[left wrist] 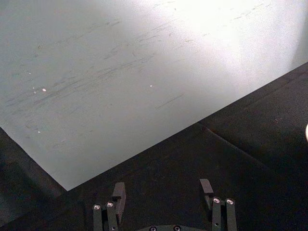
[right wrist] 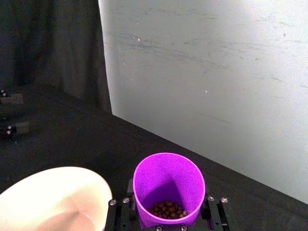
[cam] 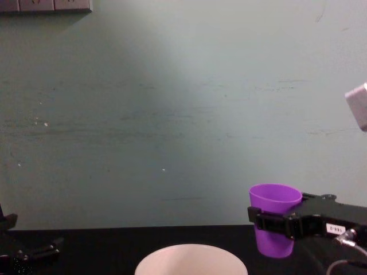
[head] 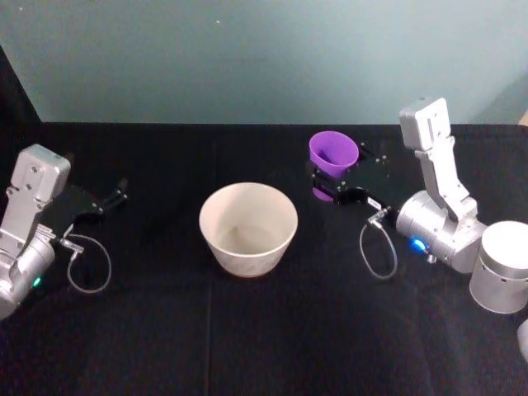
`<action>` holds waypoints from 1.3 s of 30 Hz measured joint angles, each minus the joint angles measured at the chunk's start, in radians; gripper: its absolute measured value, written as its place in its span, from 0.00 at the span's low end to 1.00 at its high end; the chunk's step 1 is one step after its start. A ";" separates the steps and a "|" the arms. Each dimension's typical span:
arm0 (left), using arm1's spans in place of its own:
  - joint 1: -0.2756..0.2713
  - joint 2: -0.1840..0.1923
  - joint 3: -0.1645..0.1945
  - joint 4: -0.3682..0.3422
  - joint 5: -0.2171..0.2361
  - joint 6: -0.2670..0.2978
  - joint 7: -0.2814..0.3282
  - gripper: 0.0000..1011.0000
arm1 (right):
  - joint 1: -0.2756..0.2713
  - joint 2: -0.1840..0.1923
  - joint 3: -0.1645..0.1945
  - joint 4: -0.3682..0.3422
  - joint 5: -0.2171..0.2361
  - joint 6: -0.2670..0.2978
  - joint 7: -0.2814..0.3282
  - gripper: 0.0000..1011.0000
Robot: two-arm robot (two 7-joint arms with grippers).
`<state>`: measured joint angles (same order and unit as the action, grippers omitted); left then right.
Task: Pick up the cup and pour the mung beans from the cup into the bowl.
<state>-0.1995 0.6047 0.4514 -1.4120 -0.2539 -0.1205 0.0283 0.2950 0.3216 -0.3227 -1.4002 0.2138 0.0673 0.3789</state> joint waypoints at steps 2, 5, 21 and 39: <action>0.000 0.000 0.000 0.000 0.000 0.000 0.000 0.99 | 0.006 0.003 -0.001 -0.009 0.004 0.018 0.000 0.72; 0.000 0.000 0.000 0.000 0.000 0.000 0.000 0.99 | 0.012 0.006 -0.003 -0.018 0.010 0.031 0.001 0.72; 0.000 0.000 0.000 0.000 0.000 0.000 0.000 0.99 | 0.014 0.007 -0.005 -0.020 0.017 0.035 0.005 0.72; 0.000 0.000 0.000 0.000 0.000 0.000 0.000 0.99 | 0.014 0.007 -0.005 -0.020 0.016 0.034 0.005 0.72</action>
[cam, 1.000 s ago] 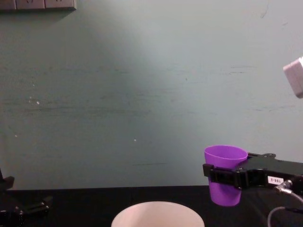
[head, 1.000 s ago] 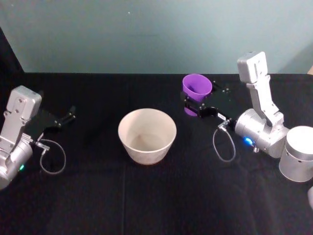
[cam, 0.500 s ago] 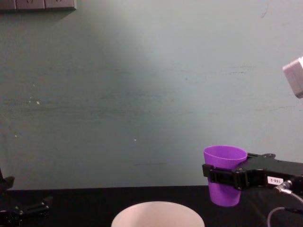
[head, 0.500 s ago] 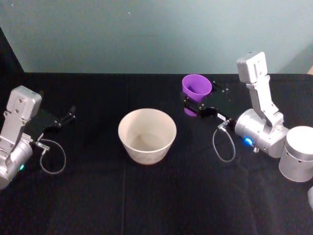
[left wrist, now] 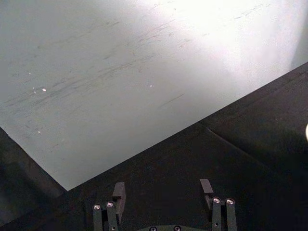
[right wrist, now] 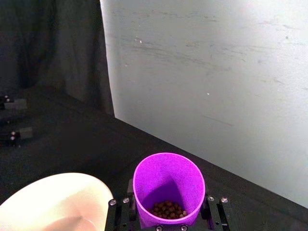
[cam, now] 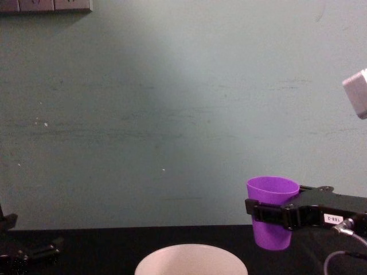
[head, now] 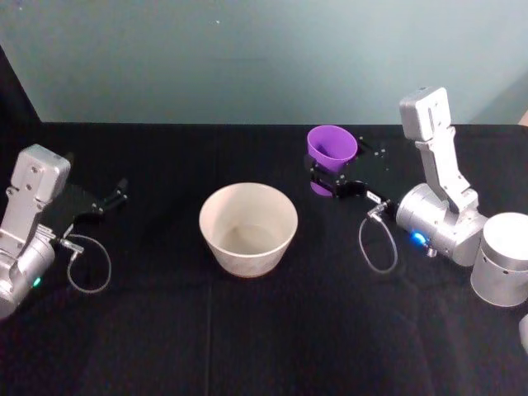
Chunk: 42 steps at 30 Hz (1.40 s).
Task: Pick up the cup and pour the mung beans from the cup into the bowl.
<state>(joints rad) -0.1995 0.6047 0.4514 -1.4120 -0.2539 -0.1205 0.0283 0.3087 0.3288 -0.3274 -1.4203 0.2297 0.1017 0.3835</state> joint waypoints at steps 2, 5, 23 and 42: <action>0.000 0.000 0.000 0.000 0.000 0.000 0.000 0.99 | 0.000 0.000 0.000 0.000 0.000 0.000 0.000 0.72; 0.000 0.000 0.000 0.000 0.000 0.000 0.000 0.99 | 0.000 0.000 0.000 0.000 0.000 0.000 0.000 0.72; 0.000 0.000 0.000 0.000 0.000 0.000 0.000 0.99 | 0.000 0.000 0.000 0.000 -0.001 0.000 0.000 0.72; 0.000 0.000 0.000 0.000 0.000 0.000 0.000 0.99 | 0.000 0.000 0.000 0.000 -0.001 0.000 0.000 0.72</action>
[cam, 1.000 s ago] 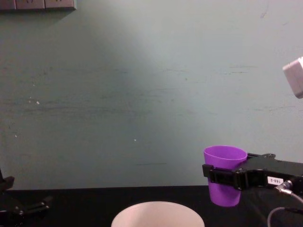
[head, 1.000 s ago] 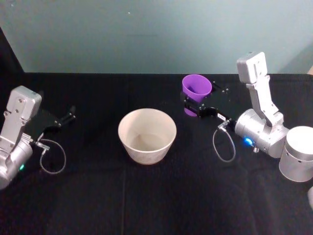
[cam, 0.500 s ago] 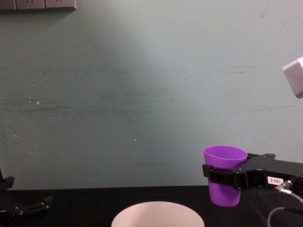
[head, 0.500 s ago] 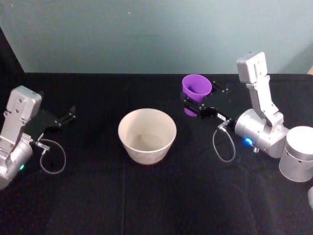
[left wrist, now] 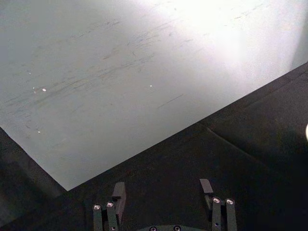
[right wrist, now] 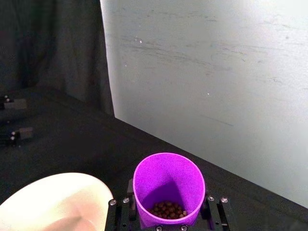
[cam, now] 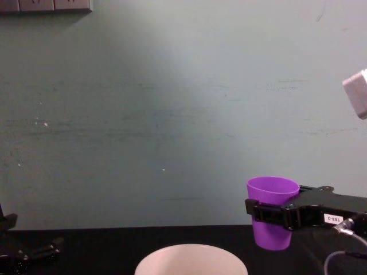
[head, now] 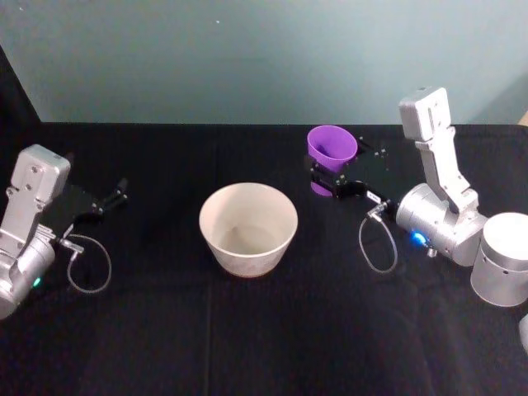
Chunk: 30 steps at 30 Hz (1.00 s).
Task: Pick up the cup and pour the mung beans from the cup into the bowl.
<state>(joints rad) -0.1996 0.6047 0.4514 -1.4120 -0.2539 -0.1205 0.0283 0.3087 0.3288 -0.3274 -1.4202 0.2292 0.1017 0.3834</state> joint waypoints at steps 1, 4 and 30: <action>0.000 0.000 0.000 0.000 0.000 0.000 0.000 0.99 | 0.000 0.000 0.000 0.000 0.000 0.000 0.000 0.72; 0.000 0.000 0.000 0.000 0.000 0.000 0.000 0.99 | 0.000 0.000 0.000 0.000 0.000 0.000 0.000 0.72; 0.000 0.000 0.000 0.000 0.000 0.000 0.000 0.99 | 0.000 0.000 0.000 0.000 0.000 0.000 0.000 0.72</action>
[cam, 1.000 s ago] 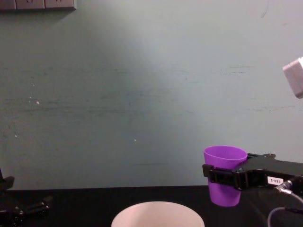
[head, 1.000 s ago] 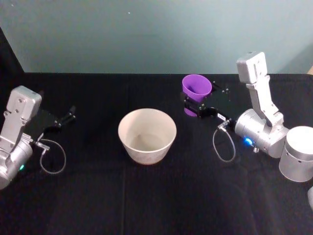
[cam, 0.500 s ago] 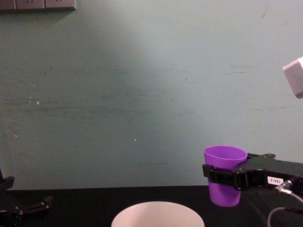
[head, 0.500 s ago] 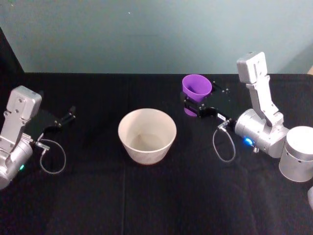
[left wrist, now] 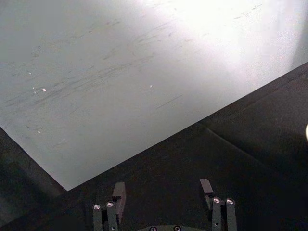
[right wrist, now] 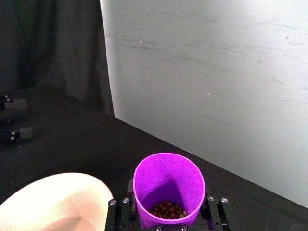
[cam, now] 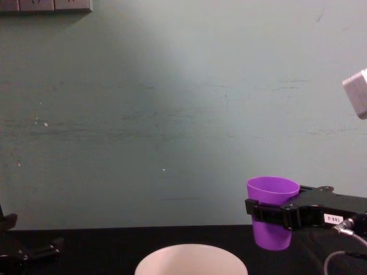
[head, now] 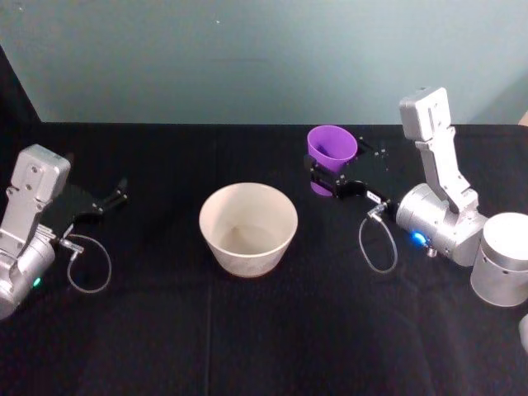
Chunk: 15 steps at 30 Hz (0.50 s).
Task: Pick up the cup and pour the mung beans from the cup into the bowl.
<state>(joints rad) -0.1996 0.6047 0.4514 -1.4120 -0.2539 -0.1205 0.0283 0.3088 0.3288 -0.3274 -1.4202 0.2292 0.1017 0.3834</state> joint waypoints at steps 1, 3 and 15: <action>0.000 0.000 0.000 0.000 0.000 0.000 0.000 0.99 | 0.000 0.000 0.000 0.000 0.000 0.000 0.000 0.72; 0.000 0.000 0.000 0.000 0.000 0.000 0.000 0.99 | 0.000 0.000 0.000 0.000 0.000 0.000 0.000 0.72; 0.000 0.000 0.000 0.000 0.000 0.000 0.000 0.99 | 0.000 0.000 0.000 0.000 0.000 0.000 0.000 0.72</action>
<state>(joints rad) -0.1995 0.6047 0.4514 -1.4120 -0.2539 -0.1205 0.0283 0.3088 0.3288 -0.3274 -1.4202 0.2292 0.1017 0.3834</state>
